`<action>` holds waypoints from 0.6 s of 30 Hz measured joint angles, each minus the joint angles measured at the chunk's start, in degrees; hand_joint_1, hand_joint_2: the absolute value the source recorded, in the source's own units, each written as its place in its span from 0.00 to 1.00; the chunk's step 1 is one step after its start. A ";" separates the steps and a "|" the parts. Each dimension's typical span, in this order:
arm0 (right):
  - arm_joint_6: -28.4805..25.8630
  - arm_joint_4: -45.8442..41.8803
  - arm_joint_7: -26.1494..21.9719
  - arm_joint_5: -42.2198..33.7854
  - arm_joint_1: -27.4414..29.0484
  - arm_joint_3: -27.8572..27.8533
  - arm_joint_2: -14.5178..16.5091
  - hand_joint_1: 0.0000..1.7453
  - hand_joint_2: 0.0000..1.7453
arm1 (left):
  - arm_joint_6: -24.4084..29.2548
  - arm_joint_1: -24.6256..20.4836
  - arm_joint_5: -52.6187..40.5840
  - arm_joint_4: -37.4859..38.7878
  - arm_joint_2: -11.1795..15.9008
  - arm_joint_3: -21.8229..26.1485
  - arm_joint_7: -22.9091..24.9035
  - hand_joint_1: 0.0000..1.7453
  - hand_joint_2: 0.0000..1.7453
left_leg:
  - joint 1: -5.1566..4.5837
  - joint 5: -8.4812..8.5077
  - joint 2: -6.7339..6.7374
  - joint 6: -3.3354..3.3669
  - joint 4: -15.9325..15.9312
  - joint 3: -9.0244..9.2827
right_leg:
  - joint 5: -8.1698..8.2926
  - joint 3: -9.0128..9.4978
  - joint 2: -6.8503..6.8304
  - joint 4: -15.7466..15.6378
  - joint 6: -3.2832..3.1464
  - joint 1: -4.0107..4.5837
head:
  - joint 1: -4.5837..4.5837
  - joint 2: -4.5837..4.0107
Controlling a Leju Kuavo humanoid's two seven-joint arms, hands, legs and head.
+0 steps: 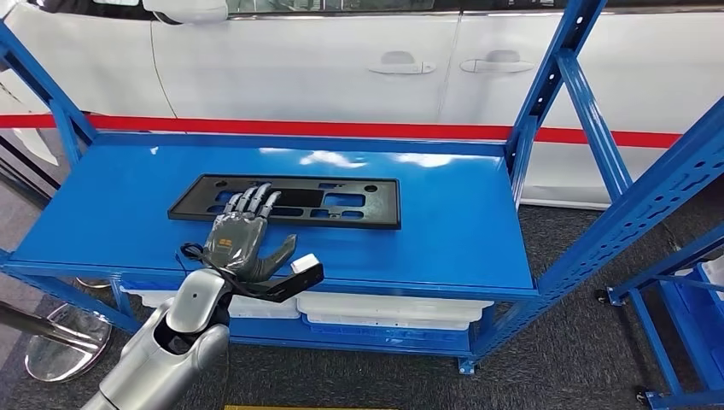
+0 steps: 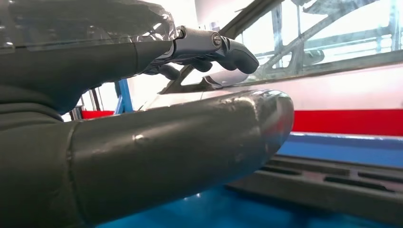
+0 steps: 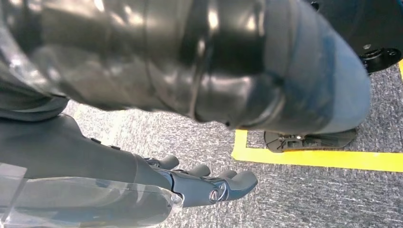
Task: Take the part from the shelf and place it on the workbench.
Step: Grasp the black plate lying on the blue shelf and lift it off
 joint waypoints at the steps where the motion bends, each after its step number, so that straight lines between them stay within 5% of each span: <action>1: 0.00 0.02 -0.01 0.03 0.00 0.00 -0.01 0.00 0.00 | -0.08 0.15 -0.01 0.01 0.05 0.00 0.00 0.00 0.00 | 0.03 -0.43 0.00 -0.05 2.14 -1.08 | -0.09 0.03 0.01 0.06 -0.09 0.06 | 0.00 0.00; 3: 0.00 0.09 -0.03 0.13 0.00 0.00 -0.04 0.00 0.00 | -0.22 0.31 -0.03 0.00 0.16 0.01 0.00 0.00 0.00 | 0.04 1.79 0.01 0.14 0.56 -0.50 | -0.40 0.26 0.08 0.23 -0.15 0.13 | -0.01 0.01; 6: -0.03 0.29 -0.08 0.24 -0.01 -0.01 -0.05 0.00 0.00 | -0.27 0.18 -0.09 -0.02 0.28 0.04 0.00 0.00 0.00 | -0.26 6.42 -0.01 1.13 -9.57 4.53 | -1.10 0.95 0.17 0.32 0.28 0.33 | -0.01 0.01; 11: -0.26 0.44 -0.15 0.27 -0.20 0.00 -0.12 0.00 0.00 | -0.30 0.28 -0.09 -0.13 0.42 0.09 0.05 0.00 0.00 | -0.17 6.15 -0.07 2.28 -13.35 6.64 | -1.90 1.23 0.05 0.39 1.64 0.45 | 0.00 0.00; 13: -0.28 0.44 -0.16 0.27 -0.21 0.00 -0.16 0.00 0.00 | -0.30 0.23 -0.10 -0.22 0.45 0.12 0.09 0.00 0.00 | 0.17 6.12 -0.04 2.80 -14.17 7.58 | -3.96 -0.69 0.07 4.49 2.13 0.39 | 0.01 0.00; 16: -0.27 0.46 -0.17 0.27 -0.15 0.00 -0.17 0.00 0.00 | -0.37 0.55 -0.11 -0.22 0.45 0.12 0.09 0.00 0.00 | 0.08 5.45 -0.04 3.21 -14.24 8.24 | -7.01 -7.40 0.08 15.06 2.62 0.14 | 0.01 0.00; 18: -0.26 0.46 -0.17 0.26 -0.07 0.00 -0.20 0.00 0.00 | -0.39 0.78 -0.11 -0.21 0.45 0.12 0.09 0.00 0.00 | 0.09 4.85 -0.16 3.11 -14.15 8.91 | -4.18 -8.48 0.07 14.45 2.80 -0.09 | 0.01 0.00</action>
